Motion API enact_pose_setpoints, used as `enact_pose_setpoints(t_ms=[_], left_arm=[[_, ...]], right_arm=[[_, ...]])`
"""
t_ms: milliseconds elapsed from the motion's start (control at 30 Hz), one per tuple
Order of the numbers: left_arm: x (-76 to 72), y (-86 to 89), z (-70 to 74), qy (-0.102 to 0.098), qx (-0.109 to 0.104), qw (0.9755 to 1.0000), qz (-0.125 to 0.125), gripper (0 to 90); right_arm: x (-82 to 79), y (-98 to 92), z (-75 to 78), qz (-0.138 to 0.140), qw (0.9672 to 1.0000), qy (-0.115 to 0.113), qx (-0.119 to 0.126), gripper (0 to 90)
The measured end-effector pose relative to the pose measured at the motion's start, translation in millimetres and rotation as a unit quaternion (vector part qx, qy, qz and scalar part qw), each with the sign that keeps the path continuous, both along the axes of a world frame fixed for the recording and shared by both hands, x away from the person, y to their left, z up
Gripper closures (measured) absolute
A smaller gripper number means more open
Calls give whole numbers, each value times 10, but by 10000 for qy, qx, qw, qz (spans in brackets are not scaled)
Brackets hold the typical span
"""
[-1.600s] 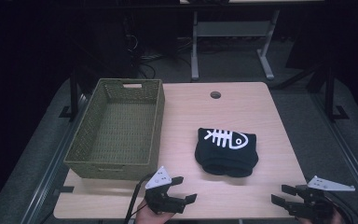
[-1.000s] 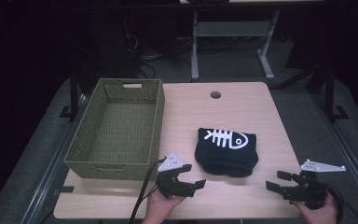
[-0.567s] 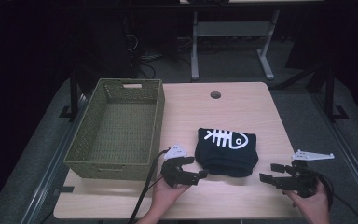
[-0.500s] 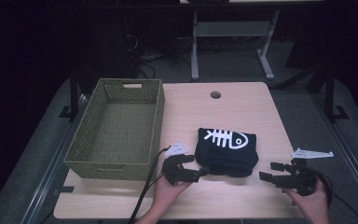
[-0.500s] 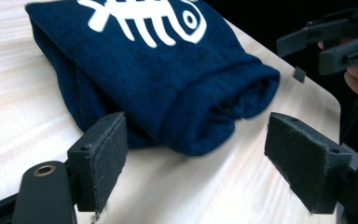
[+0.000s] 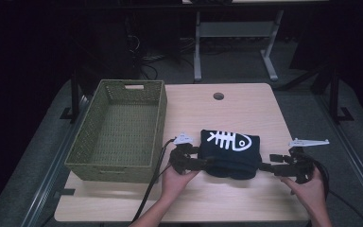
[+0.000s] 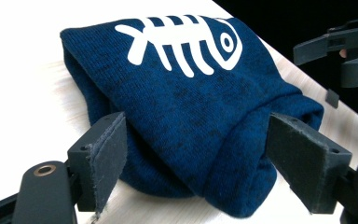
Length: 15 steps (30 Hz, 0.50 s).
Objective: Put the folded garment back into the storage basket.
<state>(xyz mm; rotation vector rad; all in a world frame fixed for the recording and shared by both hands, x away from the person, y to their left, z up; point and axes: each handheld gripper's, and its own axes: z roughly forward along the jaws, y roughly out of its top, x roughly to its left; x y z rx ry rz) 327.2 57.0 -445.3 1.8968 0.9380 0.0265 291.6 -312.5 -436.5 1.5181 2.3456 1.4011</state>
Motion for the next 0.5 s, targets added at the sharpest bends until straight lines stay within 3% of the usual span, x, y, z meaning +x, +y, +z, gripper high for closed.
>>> enact_pose_setpoints(t_ms=[200, 300, 500], left_arm=[[101, -56, -23, 26, 151, 9998, 143, 211], [143, -75, -26, -74, 225, 9993, 283, 214], [267, -90, -101, 163, 213, 9987, 444, 213]], right_arm=[[145, 33, 10, 26, 9999, 60, -106, 175], [220, 54, 31, 42, 9998, 74, -168, 176], [369, 97, 39, -3, 9994, 206, -284, 176]])
